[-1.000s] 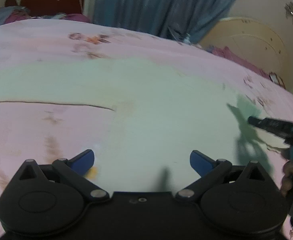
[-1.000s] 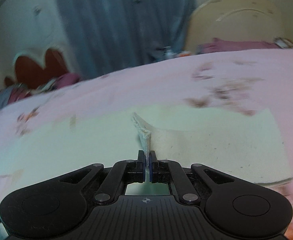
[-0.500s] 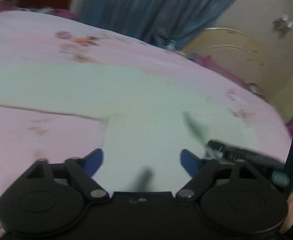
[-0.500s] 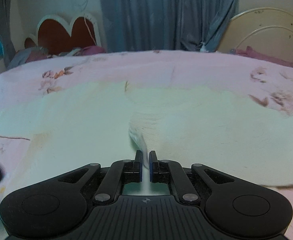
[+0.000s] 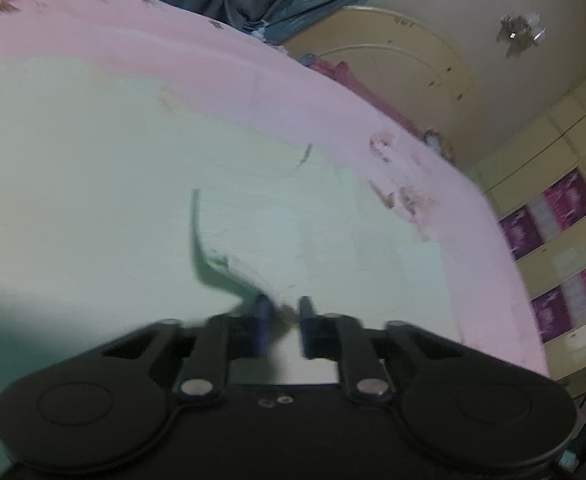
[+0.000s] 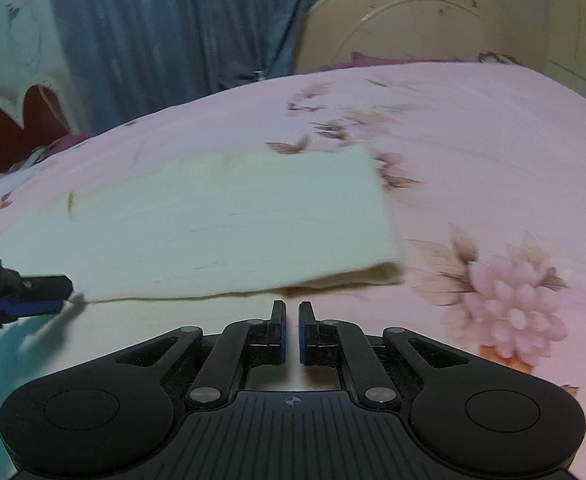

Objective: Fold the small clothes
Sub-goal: 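Close the left gripper on the other sleeve cuff, then fold the held sleeve across the sweater body and open the left gripper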

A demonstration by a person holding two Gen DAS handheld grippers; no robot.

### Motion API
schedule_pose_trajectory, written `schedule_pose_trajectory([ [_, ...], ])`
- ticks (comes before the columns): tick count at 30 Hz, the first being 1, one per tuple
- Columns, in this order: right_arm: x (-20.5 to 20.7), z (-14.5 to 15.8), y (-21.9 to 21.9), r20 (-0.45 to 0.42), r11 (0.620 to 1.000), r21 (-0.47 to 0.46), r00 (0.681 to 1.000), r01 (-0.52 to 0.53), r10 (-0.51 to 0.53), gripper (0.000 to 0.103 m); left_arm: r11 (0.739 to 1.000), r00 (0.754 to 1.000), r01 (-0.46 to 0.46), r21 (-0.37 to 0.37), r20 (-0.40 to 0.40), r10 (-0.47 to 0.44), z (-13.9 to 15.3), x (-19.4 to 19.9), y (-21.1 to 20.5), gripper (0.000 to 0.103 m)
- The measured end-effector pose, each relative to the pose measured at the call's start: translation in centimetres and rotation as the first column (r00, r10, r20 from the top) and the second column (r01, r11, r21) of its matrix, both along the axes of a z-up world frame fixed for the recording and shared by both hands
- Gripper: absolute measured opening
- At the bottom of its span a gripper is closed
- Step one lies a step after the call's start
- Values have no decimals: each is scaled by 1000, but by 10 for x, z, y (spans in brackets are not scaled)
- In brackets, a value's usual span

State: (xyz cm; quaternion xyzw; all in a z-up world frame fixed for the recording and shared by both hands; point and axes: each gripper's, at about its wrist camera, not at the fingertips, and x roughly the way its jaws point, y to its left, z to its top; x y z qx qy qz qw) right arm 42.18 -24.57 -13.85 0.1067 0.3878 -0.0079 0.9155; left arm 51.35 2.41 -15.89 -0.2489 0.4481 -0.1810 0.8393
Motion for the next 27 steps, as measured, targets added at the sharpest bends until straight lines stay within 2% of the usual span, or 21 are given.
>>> schedule_pose_trajectory([
  [2,2,1,-5,3,1000,-4,1000,6,-6,7,1000,1000,-5,-2,15,5,0,2,-2,3],
  [3,3,1,-6,5,1000,-7,1000,6,-6,22,1000,999,-13,-2,39,13,3,1,1,3],
  [4,2,1,-6,15,1000,-8,1000,3,-3,52,1000,998,-21,2,59,21,9,-1,3,2],
  [5,0,1,-6,30,1000,-7,1000,-2,2,63,999,996,-31,7,80,31,15,-2,8,2],
  [6,0,2,-4,45,1000,0,999,-15,15,65,999,994,-47,12,100,45,20,-4,15,0],
  [11,5,-3,7,25,999,33,999,-34,33,65,988,978,-138,68,164,125,38,-11,64,0],
  [13,8,-5,10,18,999,28,999,-33,33,65,988,981,-144,55,138,135,36,-13,83,0],
  [14,9,-6,11,15,999,36,999,-35,34,65,993,988,-114,19,105,111,31,-11,87,0],
  [15,10,-7,12,17,998,48,999,-34,34,65,996,993,-85,7,81,84,27,-10,84,6],
  [16,10,-7,12,18,998,48,999,-32,31,65,997,995,-69,26,80,67,28,-11,78,18],
  [17,10,-7,14,17,999,45,999,-31,30,65,997,995,-57,48,87,53,27,-13,69,41],
  [18,9,-8,15,14,998,45,999,-31,31,65,997,994,-53,61,97,47,27,-16,60,58],
  [19,9,-8,16,12,998,47,1000,-29,29,65,997,994,-50,62,102,44,26,-18,52,62],
  [20,8,-7,16,11,999,44,1000,-24,24,65,998,995,-42,46,94,37,23,-17,46,58],
  [21,7,-7,16,11,999,40,1000,-19,19,65,999,997,-31,19,71,30,19,-14,41,45],
  [23,5,-5,15,14,999,37,1000,-9,9,65,999,1000,-21,-39,15,22,7,-7,35,25],
  [24,4,-5,13,16,999,36,1000,-2,1,65,996,999,-29,-84,-16,27,0,-2,32,21],
  [25,3,-4,11,18,999,36,1000,5,-6,65,993,998,-41,-113,-42,37,-8,1,31,19],
  [27,1,-3,7,19,999,42,1000,22,-23,65,984,995,-78,-158,-76,67,-21,6,30,10],
])
